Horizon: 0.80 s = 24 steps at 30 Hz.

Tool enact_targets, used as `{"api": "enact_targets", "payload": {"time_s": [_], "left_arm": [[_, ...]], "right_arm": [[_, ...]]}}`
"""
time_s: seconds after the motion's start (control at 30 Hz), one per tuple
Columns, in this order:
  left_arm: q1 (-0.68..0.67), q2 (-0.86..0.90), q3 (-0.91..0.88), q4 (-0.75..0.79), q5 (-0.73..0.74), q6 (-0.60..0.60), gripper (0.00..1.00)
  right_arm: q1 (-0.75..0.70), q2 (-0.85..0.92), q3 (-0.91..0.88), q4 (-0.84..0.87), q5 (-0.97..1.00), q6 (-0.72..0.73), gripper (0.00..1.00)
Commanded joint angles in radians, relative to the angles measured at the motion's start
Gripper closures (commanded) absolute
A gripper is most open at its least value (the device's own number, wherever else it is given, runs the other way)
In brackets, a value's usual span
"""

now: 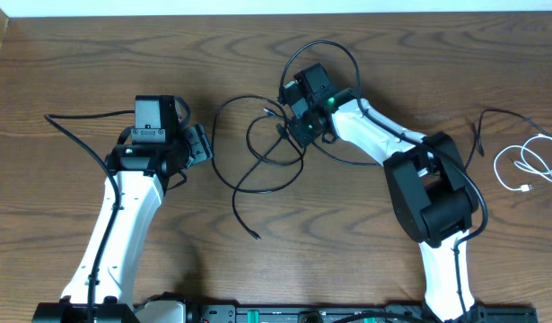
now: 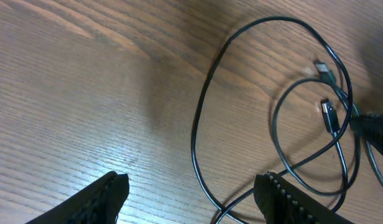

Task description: Untangle cables

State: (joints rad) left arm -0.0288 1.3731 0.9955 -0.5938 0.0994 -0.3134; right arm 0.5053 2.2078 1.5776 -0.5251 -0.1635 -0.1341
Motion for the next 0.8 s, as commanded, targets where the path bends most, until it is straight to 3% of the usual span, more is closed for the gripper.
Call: {"api": "enact_targets", "payload": {"time_s": [0.0,0.27,0.53,0.77], "left_arm": [[0.004,0.002,0.020,-0.001,-0.005,0.006,0.30],[0.004,0.002,0.020,-0.001,-0.005,0.006,0.30],[0.004,0.002,0.020,-0.001,-0.005,0.006,0.30],[0.004,0.002,0.020,-0.001,-0.005,0.006,0.30]], "right_arm": [[-0.040,-0.126,0.018,-0.016,0.042,0.063,0.99],[-0.122,-0.418,0.019,-0.087,0.215,0.066,0.99],[-0.278,-0.661,0.019,-0.036,0.373,0.076,0.99],[-0.434,-0.753,0.019,-0.015,0.326,0.140,0.99]]}}
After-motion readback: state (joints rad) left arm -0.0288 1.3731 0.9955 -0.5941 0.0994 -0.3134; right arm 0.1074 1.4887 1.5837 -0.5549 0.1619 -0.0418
